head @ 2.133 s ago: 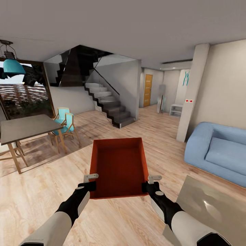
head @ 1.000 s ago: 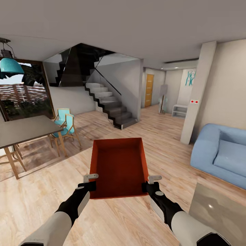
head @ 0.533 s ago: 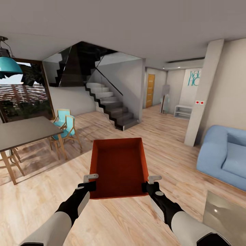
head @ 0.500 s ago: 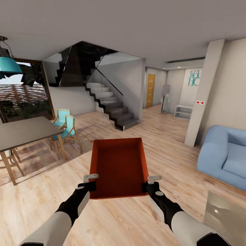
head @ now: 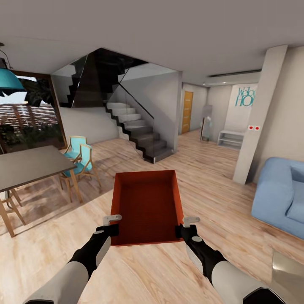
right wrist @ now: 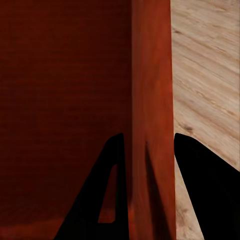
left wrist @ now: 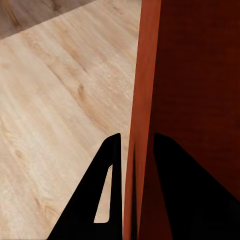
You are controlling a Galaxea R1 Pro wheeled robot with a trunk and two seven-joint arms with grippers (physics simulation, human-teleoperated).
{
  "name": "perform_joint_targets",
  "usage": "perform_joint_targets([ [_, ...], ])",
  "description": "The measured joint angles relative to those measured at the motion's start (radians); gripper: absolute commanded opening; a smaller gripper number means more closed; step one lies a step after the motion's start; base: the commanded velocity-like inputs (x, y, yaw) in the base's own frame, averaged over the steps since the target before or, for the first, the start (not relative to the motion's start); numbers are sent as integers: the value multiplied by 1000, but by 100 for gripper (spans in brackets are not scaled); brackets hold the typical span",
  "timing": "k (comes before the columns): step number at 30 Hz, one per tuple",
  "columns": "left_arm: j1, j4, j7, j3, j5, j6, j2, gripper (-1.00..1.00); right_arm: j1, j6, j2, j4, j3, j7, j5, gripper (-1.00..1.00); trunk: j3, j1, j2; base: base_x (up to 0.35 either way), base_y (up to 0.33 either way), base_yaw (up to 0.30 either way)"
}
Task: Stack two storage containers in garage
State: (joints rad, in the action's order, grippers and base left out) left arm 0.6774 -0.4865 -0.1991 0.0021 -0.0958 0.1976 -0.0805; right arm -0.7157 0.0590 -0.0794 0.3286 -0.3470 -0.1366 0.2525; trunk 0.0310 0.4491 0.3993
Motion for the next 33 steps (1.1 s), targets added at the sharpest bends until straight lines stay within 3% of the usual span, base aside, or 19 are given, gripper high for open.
perform_joint_targets([
  [8, 0, 0, 0, 0, 1, 0, 0, -100, 0, 3, 0, -2, 0, 0, 1, -100, 0, 0, 0, 315, 114, -80],
  [33, 0, 0, 0, -1, 0, -1, 0, -100, 0, 3, 0, -2, -1, 0, 2, -100, 0, 0, 0, 316, 114, -240],
])
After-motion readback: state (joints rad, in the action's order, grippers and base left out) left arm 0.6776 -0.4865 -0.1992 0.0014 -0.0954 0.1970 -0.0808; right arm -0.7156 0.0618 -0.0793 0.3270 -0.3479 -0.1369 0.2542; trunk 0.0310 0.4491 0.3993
